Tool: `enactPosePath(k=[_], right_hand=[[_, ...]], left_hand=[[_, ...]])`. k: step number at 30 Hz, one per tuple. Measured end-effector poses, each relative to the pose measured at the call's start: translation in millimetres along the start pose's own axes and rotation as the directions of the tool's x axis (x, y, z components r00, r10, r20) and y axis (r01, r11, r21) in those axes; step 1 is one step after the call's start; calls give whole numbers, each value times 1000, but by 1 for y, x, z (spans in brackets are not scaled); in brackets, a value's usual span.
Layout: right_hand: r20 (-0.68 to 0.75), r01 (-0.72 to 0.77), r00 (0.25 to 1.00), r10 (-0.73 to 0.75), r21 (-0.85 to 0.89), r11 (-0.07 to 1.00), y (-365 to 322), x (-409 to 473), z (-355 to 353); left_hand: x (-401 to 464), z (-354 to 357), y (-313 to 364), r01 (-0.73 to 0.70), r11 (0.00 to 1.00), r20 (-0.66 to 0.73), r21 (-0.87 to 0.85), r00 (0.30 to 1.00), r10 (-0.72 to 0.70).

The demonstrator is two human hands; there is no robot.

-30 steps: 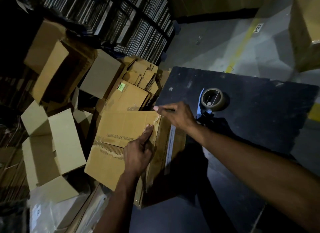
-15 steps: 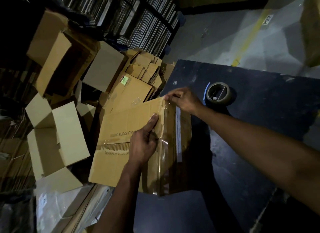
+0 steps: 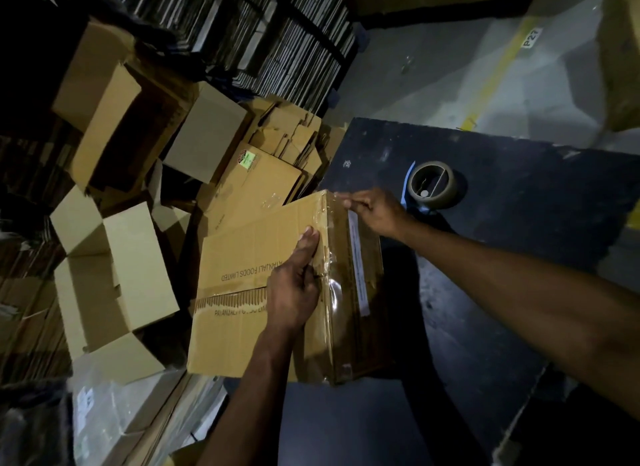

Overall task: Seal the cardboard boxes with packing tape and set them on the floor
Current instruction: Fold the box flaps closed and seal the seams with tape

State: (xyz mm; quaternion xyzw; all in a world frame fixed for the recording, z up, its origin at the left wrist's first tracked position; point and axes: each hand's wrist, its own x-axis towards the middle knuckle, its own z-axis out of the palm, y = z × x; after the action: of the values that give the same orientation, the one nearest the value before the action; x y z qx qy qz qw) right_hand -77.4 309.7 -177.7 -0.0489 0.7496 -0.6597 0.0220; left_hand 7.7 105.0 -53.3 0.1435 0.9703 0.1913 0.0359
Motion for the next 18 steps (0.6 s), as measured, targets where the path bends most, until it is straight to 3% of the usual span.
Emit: enactPosePath(k=[3,7,14,18], right_hand=[[-56,57,996,-63,-102,993,-7,-17,4],[33,279,959,-281,-268,922,-36,-30,21],[176,252,963,-204,-321,913,-7,-33,32],[224,251,961,-160,-473,845,-2,-35,26]], left_hand=[[-1,4,0,-23,1000,-17,9,1000,23],[0,7,-2,-35,999,-41,29,999,36],[1,9,-4,-40,999,-42,28,998,41],[0,10,-5,-59,997,-48,47,997,61]])
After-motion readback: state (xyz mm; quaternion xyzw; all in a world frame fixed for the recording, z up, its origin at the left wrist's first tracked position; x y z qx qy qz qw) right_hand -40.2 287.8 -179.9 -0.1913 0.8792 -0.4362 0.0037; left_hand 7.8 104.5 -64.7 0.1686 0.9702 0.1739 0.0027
